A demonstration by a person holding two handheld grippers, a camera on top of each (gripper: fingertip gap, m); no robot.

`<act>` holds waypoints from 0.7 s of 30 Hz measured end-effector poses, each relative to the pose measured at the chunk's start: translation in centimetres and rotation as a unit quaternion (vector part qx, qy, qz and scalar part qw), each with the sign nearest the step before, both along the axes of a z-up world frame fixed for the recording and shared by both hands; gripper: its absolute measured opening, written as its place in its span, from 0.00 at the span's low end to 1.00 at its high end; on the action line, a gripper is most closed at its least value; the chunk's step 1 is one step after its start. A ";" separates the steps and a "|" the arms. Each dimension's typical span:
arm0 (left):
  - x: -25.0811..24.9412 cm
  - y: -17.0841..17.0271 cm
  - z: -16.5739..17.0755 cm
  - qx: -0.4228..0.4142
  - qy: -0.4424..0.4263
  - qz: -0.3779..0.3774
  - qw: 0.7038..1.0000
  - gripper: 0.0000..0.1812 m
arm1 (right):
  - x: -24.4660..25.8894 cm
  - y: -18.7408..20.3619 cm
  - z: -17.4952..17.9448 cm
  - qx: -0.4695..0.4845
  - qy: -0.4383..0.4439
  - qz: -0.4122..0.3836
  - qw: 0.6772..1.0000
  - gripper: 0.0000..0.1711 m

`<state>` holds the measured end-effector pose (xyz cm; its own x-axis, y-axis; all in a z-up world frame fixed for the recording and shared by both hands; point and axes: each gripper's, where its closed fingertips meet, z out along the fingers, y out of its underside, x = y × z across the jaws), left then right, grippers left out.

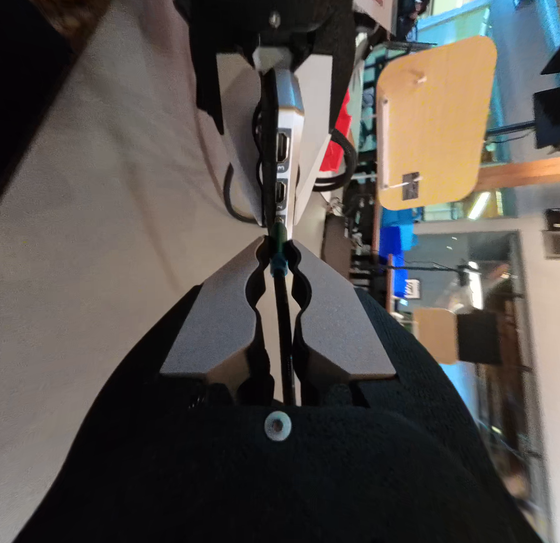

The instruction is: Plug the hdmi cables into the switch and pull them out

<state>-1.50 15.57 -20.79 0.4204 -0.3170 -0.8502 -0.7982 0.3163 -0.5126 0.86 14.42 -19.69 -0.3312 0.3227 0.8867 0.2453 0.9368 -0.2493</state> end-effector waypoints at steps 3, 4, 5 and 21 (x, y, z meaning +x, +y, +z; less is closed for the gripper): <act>-0.6 0.4 -0.1 0.009 0.023 0.031 0.999 0.10 | -0.4 0.7 -0.3 0.073 0.000 -0.036 0.997 0.06; -0.5 0.3 -0.3 0.005 0.023 0.028 0.999 0.11 | -0.3 0.7 -0.4 0.080 -0.006 -0.037 0.996 0.06; -0.4 0.1 -0.3 0.004 0.023 0.020 1.000 0.11 | -0.2 0.5 -0.5 0.073 -0.011 -0.033 0.997 0.06; -3.2 0.8 -0.4 -0.049 0.030 0.106 0.993 0.11 | 2.0 2.6 1.0 0.069 -0.015 -0.082 0.994 0.06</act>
